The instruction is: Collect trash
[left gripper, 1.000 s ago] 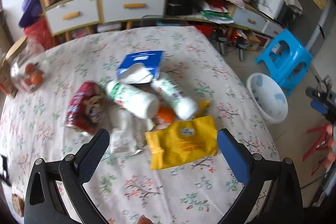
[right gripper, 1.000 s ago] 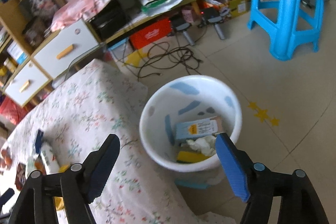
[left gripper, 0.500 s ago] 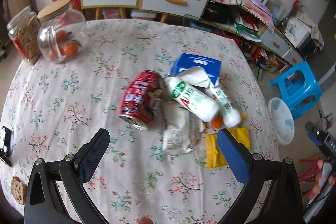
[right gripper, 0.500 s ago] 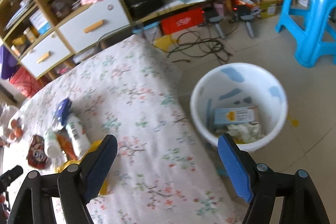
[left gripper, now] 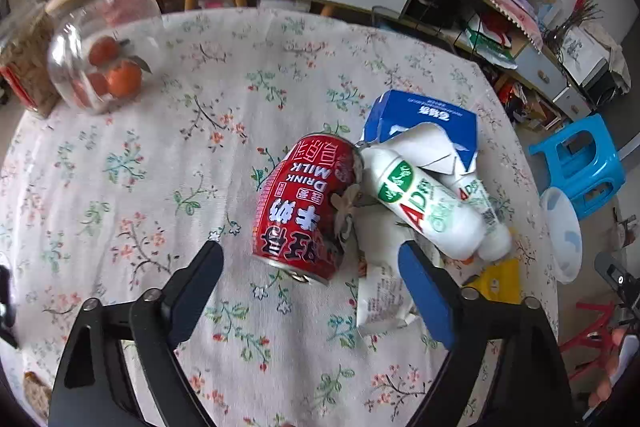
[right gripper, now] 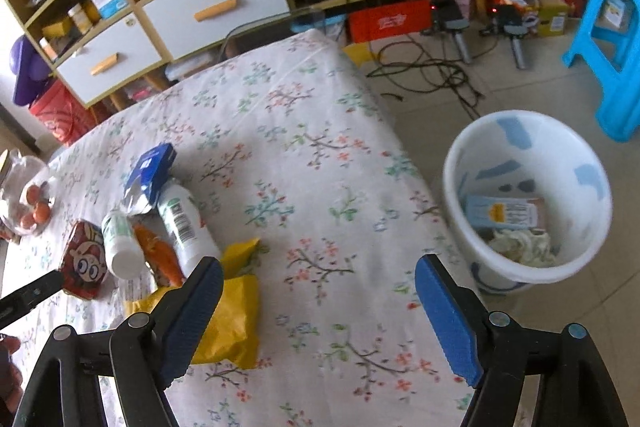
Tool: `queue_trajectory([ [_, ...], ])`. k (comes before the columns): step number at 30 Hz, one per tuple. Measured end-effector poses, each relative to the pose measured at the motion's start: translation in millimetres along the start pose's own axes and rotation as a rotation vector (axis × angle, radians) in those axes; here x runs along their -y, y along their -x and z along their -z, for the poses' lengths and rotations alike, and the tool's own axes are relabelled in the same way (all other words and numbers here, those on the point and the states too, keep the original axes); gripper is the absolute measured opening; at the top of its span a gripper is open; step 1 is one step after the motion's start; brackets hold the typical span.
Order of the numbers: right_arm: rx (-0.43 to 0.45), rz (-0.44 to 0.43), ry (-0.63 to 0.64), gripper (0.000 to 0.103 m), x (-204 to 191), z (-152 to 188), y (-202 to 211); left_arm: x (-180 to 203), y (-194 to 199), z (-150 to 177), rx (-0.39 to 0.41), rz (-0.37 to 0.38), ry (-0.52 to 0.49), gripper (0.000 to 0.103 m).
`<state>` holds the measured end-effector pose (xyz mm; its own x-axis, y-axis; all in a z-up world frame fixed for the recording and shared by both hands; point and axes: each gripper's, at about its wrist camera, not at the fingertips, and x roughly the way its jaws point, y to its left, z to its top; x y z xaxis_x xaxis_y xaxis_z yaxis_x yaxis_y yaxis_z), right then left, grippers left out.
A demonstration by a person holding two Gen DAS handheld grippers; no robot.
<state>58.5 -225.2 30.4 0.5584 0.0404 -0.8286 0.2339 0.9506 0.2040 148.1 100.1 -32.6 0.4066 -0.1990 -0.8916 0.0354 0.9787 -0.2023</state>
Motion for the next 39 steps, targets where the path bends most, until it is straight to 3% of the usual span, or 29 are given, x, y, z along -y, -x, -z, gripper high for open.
queue_trajectory([
  [6, -0.023, -0.010, 0.016, 0.083, -17.0, 1.3, -13.7, -10.5, -20.1, -3.5, -0.043, 0.037, 0.034, 0.069],
  [7, -0.027, -0.013, 0.018, 0.083, -19.5, 1.4, -15.6, -12.2, -22.5, -4.0, -0.052, 0.045, 0.041, 0.060],
  [24, -0.044, -0.077, 0.147, 0.083, -98.2, 4.1, -59.1, -35.5, 16.8, 1.1, 0.018, 0.053, 0.067, 0.059],
  [39, -0.044, -0.161, 0.193, 0.082, -143.2, 3.7, -98.4, -70.0, 53.9, 8.6, 0.077, 0.055, 0.109, 0.059],
])
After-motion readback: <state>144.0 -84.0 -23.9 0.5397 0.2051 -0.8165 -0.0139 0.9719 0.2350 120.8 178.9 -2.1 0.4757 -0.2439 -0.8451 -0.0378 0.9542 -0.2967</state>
